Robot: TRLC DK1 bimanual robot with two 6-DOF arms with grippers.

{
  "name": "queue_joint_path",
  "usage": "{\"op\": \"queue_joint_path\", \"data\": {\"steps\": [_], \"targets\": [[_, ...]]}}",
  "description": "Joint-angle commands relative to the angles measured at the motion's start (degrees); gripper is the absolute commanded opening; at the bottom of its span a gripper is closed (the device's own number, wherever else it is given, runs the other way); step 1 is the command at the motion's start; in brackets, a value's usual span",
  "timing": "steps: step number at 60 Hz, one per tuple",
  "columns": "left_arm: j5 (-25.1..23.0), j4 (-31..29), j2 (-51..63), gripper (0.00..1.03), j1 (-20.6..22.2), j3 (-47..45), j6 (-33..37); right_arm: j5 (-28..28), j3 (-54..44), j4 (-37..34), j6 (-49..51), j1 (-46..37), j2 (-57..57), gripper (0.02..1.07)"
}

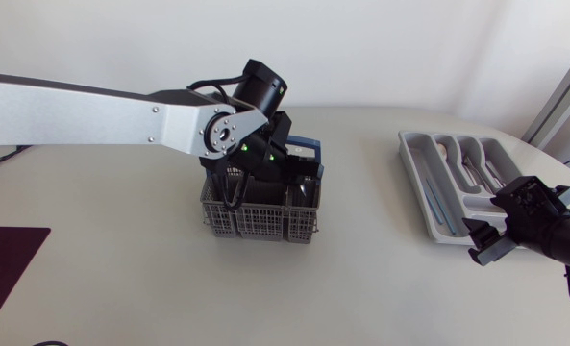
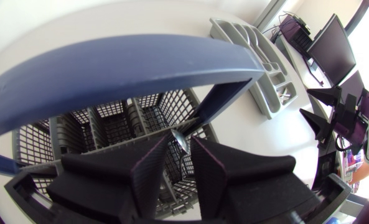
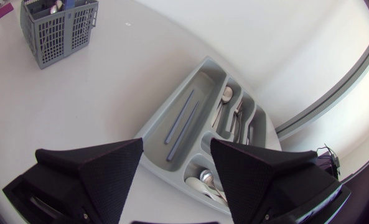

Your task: Sort the cutlery from the basket into the organizer compartments.

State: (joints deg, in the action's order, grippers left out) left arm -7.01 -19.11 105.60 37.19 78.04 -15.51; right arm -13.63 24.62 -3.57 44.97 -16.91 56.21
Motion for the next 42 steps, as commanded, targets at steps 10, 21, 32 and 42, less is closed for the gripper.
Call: {"op": "queue_joint_path", "data": {"steps": [10,21,32,42], "targets": [[0.4,-0.5,2.6,0.28,1.2,2.5,-2.3,0.2,-1.3,1.0,0.0,0.4,0.3,0.8],[0.7,-0.4,3.6,0.27,1.6,2.9,-2.5,0.2,-1.9,1.5,0.3,0.4,0.5,0.8],[1.7,-0.4,4.3,0.21,1.7,3.1,-2.5,0.2,-1.9,1.5,0.4,0.4,0.6,0.8],[2.6,-0.4,5.1,0.1,1.9,3.0,-2.3,0.2,-2.1,1.5,0.5,0.4,0.5,0.8]]}}
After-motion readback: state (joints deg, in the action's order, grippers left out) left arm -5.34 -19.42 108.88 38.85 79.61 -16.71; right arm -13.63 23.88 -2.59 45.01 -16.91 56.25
